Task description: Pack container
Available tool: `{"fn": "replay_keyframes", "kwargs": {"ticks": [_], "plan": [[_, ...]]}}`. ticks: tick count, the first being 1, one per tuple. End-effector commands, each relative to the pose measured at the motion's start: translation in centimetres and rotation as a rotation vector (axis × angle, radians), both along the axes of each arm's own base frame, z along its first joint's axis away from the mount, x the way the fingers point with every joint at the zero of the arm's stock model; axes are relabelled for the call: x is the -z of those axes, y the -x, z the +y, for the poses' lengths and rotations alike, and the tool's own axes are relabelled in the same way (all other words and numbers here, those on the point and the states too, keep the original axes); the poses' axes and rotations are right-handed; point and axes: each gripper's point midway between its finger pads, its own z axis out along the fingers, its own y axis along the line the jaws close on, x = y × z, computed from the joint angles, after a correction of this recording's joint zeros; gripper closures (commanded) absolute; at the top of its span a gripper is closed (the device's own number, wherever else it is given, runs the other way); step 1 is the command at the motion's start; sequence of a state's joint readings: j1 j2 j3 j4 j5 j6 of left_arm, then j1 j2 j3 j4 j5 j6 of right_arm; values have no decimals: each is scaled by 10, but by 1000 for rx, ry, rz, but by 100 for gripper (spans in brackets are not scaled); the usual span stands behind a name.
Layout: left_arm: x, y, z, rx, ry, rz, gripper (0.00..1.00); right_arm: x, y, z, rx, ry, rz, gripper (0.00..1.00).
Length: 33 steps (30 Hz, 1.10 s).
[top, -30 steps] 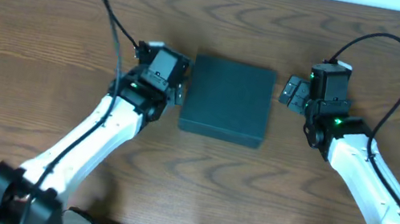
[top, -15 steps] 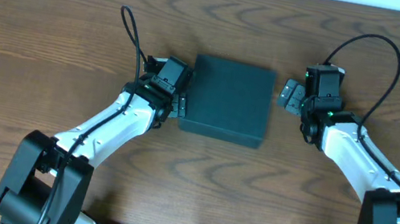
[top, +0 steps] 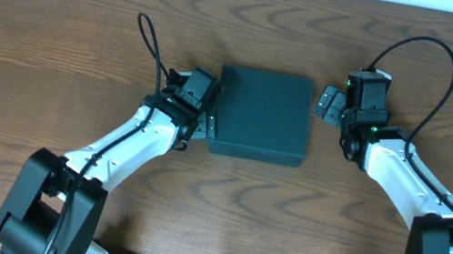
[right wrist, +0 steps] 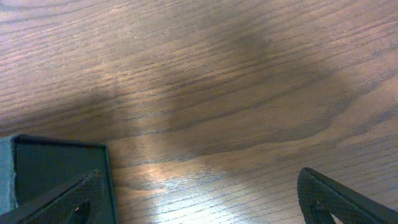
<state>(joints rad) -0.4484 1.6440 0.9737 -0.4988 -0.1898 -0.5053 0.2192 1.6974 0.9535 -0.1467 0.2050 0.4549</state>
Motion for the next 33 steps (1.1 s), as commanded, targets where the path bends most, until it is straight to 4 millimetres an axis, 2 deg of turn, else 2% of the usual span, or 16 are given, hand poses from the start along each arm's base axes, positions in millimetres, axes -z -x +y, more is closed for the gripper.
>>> {"fn": "replay_keyframes", "kwargs": {"ticks": [1, 4, 8, 10, 15, 17, 20, 29, 33], "plan": [[5, 2, -1, -11, -12, 11, 5, 0, -2, -3, 5, 12, -3, 1], [-4, 0, 9, -25, -60, -22, 5, -9, -2, -3, -15, 24, -21, 1], [-29, -5, 15, -9, -80, -96, 5, -36, 2, -7, -24, 45, -63, 1], [-45, -7, 14, 16, -73, -135, 5, -53, 8, -8, -23, 44, -82, 1], [-99, -4, 10, 107, -29, -265, 5, -116, 45, -9, -40, 91, -163, 1], [-121, 6, 10, 168, -14, -302, 5, -147, 63, -3, -90, 115, -222, 1], [-146, 27, 19, 176, -3, -339, 5, -178, 96, 3, -137, 102, -278, 1], [-197, 103, 57, 165, 40, -442, 5, -211, 191, 2, -253, 67, -322, 1], [-208, 135, 72, 132, 84, -490, 5, -209, 224, -5, -263, 23, -302, 1]]}}
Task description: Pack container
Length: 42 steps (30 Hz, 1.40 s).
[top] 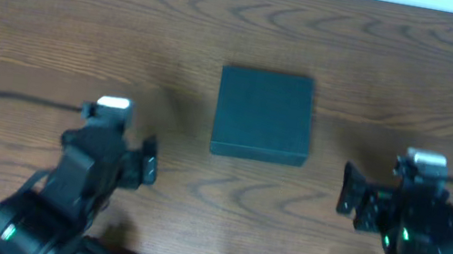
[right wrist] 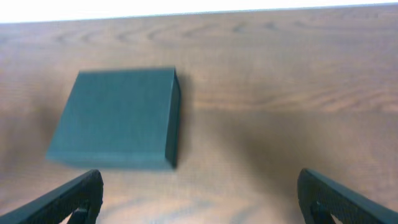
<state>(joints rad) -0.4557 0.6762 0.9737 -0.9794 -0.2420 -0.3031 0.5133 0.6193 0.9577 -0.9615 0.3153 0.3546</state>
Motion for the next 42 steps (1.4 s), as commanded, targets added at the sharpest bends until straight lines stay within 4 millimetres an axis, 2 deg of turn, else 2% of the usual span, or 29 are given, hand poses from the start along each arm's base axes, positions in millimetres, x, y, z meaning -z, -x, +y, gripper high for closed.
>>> {"fn": "replay_keyframes", "kwargs": {"ticks": [1, 4, 7, 12, 14, 15, 18, 20, 23, 30, 33, 38, 42], "plan": [[-12, 17, 4, 4, 56, -52, 5, -4, 15, -4, 10, -35, 1, 1], [-21, 30, 9, -4, 108, -104, 5, 12, 30, -9, 6, -16, 74, 1], [-23, 33, 12, -27, 136, -115, 5, 18, 37, 2, -53, -45, 120, 1], [-5, 46, 15, -23, 109, -29, 5, 22, 47, 22, -156, -113, 171, 1], [5, 58, -1, 5, 219, 59, 5, 22, 47, 23, -157, -114, 172, 1], [4, 59, -8, -9, 294, 74, 5, 22, 47, 23, -157, -114, 172, 1], [-27, 37, -19, -172, 589, -20, 5, 22, 47, 23, -157, -114, 172, 1], [-39, 30, -22, -203, 679, -54, 5, 22, 47, 23, -157, -114, 172, 1], [-31, 34, -20, -214, 658, -25, 5, 22, 47, 23, -157, -114, 172, 1], [6, 60, -7, -266, 555, 129, 5, 22, 47, 22, -154, -114, 172, 1], [18, 72, -2, -287, 513, 189, 5, 27, 50, 9, -87, -121, 195, 1], [30, 84, 4, -306, 472, 247, 5, 32, 40, -21, 71, -118, 157, 1], [33, 88, 6, -313, 459, 266, 5, 46, 36, -26, -12, -1, 73, 1]]}}
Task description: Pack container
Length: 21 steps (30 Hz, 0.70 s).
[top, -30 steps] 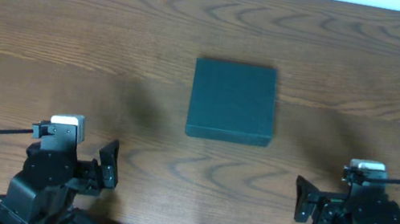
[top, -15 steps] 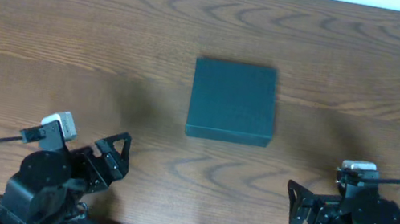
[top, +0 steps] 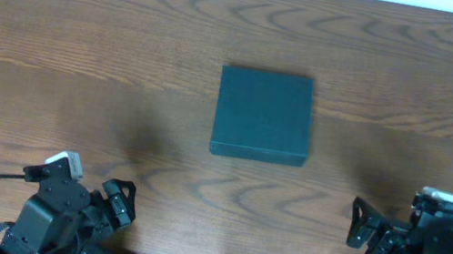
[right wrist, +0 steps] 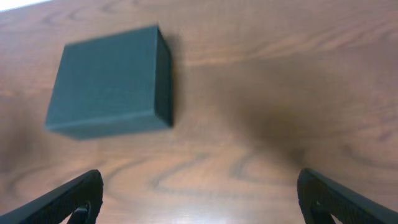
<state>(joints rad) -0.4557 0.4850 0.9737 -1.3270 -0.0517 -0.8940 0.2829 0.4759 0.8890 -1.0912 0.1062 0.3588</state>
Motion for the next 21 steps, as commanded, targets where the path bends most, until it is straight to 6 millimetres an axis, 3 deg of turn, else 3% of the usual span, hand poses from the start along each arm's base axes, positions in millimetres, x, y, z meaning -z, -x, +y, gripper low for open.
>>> {"fn": "replay_keyframes", "kwargs": {"ticks": [1, 8, 11, 16, 21], "plan": [[0, 2, 0, -1, 5, 6, 5, 17, 1, 0, -103, 107, -55, 1], [0, 2, 0, -1, 5, 6, 4, 82, 7, -21, -1, 121, -36, 1], [0, 2, 0, -1, 5, 6, 4, 107, 9, -21, -15, 119, 0, 1], [0, 2, 0, -1, 5, 6, 5, 136, 13, -17, -69, 146, 58, 1], [0, 2, 0, -1, 5, 6, 5, 151, 15, -18, -71, 148, 95, 1]]}}
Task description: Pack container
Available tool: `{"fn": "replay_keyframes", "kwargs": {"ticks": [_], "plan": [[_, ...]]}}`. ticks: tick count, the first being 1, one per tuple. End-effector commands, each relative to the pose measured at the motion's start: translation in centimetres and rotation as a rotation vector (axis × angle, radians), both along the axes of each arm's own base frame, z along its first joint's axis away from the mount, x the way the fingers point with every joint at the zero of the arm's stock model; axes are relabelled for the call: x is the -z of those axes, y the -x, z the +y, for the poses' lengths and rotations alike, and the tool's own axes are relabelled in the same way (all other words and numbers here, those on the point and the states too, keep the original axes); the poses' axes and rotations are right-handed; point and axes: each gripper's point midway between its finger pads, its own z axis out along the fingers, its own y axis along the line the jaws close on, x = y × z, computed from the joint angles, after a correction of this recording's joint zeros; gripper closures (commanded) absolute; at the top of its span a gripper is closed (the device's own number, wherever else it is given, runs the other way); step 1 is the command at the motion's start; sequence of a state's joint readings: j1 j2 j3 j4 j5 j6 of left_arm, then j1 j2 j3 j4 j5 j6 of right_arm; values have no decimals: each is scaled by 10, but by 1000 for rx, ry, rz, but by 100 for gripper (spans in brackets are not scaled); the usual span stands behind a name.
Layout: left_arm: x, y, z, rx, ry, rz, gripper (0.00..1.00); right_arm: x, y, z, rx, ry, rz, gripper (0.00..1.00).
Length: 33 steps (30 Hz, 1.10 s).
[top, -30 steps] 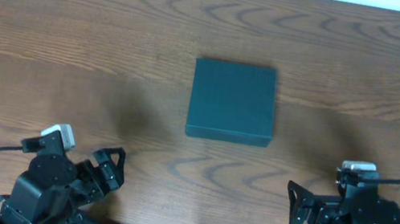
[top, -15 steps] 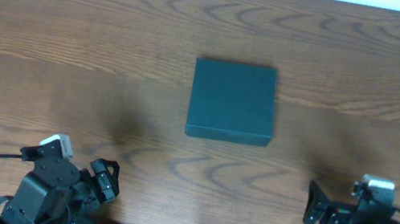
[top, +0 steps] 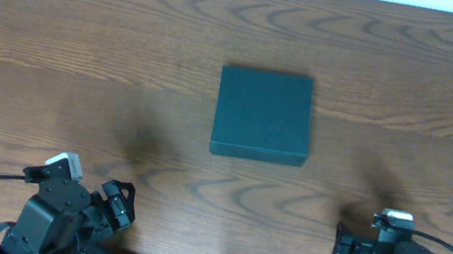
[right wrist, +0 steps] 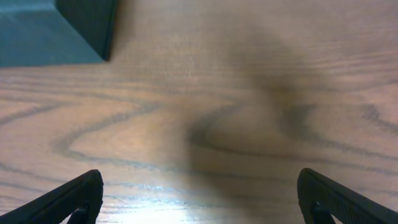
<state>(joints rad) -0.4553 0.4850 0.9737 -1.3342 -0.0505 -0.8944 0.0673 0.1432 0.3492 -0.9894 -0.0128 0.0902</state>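
The container, a closed dark teal box (top: pixel 263 115), lies flat at the middle of the wooden table. Only its near corner (right wrist: pixel 56 31) shows at the top left of the right wrist view. My right gripper (top: pixel 341 246) sits low at the front right, far from the box. It is open, with its fingers (right wrist: pixel 81 196) wide apart over bare wood and nothing between them (right wrist: pixel 199 186). My left gripper (top: pixel 118 204) is drawn back to the front left. It looks open and empty.
Brown wood-grain table (top: pixel 56 43) lies all round the box. A black rail with green marks runs along the front edge between the two arm bases. No other objects show.
My right gripper has drawn a little further back and to the left at the front edge. Its camera now shows only the box's corner. The left arm and the box have not moved.
Both grippers were first at the box's left and right sides, open. Then they were clear of it at mid-table, then back near the front edge. The box has stayed closed in the same place throughout.
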Motion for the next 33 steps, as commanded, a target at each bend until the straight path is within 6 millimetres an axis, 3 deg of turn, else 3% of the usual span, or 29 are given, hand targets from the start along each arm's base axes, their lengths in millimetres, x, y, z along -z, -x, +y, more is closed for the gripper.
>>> {"fn": "replay_keyframes", "kwargs": {"ticks": [1, 23, 28, 30, 33], "plan": [[-1, 1, -1, -1, 8, -1, 5, 5, 1, 1, -19, 8, 5, 1], [-1, 1, -1, -1, 8, -1, 5, 7, 1, 1, -19, 8, 12, 1], [-1, -2, 8, 12, -61, -22, 5, 7, 1, 1, -19, 8, 12, 1], [-2, -3, 9, 57, -105, -39, 4, 7, 1, 1, -19, 8, 12, 1], [-9, -13, 4, 258, -241, -132, 5, 7, 1, 1, -19, 8, 12, 1]]}}
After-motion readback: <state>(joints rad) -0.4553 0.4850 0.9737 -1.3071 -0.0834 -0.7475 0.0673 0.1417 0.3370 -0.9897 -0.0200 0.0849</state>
